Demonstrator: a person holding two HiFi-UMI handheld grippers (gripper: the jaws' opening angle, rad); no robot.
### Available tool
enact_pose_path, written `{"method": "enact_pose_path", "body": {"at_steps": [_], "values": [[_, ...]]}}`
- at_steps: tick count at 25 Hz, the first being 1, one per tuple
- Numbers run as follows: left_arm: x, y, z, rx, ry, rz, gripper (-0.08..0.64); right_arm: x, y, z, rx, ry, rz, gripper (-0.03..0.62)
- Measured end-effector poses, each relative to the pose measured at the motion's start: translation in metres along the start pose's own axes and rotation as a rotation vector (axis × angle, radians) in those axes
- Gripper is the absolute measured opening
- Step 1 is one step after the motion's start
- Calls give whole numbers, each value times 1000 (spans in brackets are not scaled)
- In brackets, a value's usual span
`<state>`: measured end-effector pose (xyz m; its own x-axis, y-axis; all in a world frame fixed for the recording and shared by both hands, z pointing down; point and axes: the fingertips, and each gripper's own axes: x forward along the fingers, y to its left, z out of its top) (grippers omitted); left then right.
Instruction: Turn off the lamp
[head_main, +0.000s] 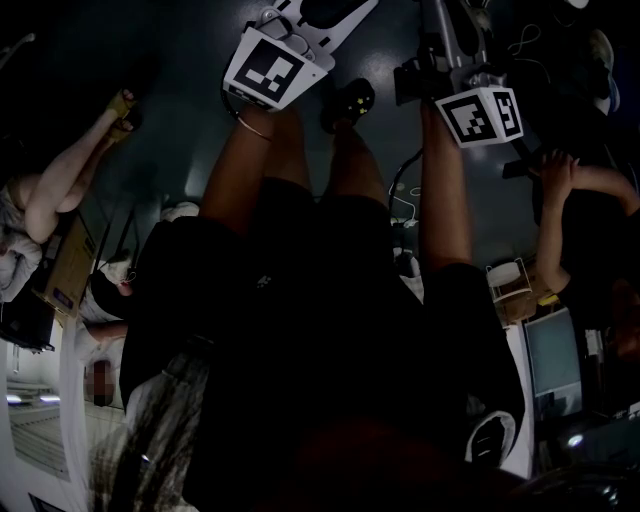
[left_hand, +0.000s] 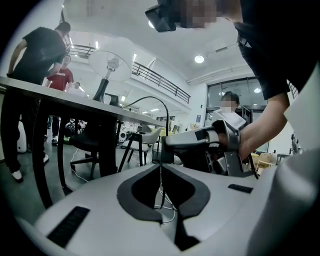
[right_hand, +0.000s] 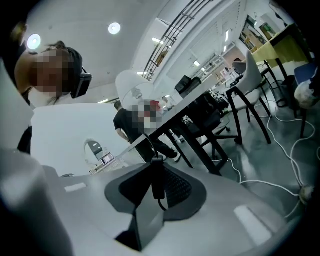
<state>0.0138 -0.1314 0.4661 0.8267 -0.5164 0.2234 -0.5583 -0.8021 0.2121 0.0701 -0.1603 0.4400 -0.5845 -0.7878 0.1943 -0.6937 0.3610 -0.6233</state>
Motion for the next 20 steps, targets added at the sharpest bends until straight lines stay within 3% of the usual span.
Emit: {"method": "enact_pose_path", "body": {"at_steps": [3, 7, 20], "values": [[2, 0, 3, -24, 3, 8, 8, 2, -2, -2, -27, -18, 15, 64], [0, -3, 2, 1, 20, -20, 6, 6, -4, -9, -52, -12, 26, 64], [-10, 7, -2, -12, 53, 21, 6, 11, -18, -42, -113, 56, 2, 64]]}}
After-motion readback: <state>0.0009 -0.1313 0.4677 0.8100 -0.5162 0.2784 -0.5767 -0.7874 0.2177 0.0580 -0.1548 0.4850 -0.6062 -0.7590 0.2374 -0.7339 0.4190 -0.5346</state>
